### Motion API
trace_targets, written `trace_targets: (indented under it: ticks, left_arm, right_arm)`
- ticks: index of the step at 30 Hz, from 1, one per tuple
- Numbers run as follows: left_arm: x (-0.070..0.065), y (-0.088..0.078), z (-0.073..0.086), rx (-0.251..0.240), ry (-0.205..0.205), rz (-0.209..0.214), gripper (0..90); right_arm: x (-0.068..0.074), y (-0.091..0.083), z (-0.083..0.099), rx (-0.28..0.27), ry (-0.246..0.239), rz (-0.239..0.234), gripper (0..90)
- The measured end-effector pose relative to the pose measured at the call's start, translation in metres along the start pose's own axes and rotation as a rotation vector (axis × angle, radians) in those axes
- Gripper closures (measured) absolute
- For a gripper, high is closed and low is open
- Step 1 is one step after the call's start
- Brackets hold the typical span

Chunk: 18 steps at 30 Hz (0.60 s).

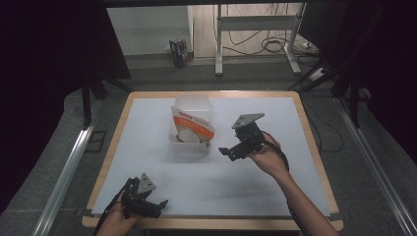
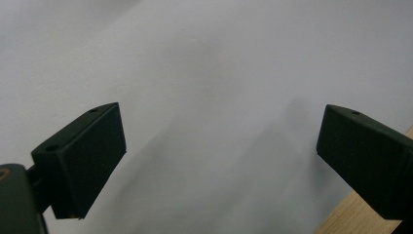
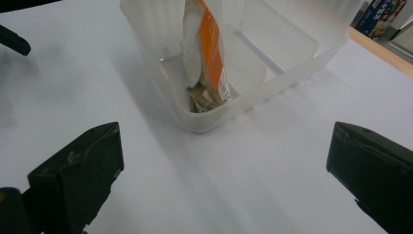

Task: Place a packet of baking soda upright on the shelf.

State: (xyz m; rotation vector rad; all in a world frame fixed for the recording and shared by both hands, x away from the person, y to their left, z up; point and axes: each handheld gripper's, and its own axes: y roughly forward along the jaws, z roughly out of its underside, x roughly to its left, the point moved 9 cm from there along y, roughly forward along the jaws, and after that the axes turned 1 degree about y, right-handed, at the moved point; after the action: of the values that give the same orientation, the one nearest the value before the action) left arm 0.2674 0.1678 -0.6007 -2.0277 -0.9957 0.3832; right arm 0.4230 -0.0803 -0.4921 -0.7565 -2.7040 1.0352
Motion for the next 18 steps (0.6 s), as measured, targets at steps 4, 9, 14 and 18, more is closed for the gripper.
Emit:
trace_targets:
  ticks: [4, 9, 14, 18]
  left_arm:
    - [0.000, 0.000, 0.000, -0.001, 0.001, -0.001, 4.0]
    - [0.000, 0.000, 0.000, -0.002, 0.003, -0.002, 4.0]
    - [0.000, -0.001, 0.000, -0.005, 0.006, -0.003, 4.0]
    - [0.000, -0.001, 0.000, -0.005, 0.005, -0.003, 4.0]
  right_arm:
    - [-0.001, -0.005, 0.005, -0.015, 0.007, 0.008, 0.0]
    - [-0.003, -0.012, 0.012, -0.010, 0.007, 0.022, 0.0]
    - [-0.003, -0.019, 0.020, -0.010, 0.016, 0.030, 0.0]
    - [-0.001, -0.026, 0.031, -0.005, 0.023, 0.038, 0.0]
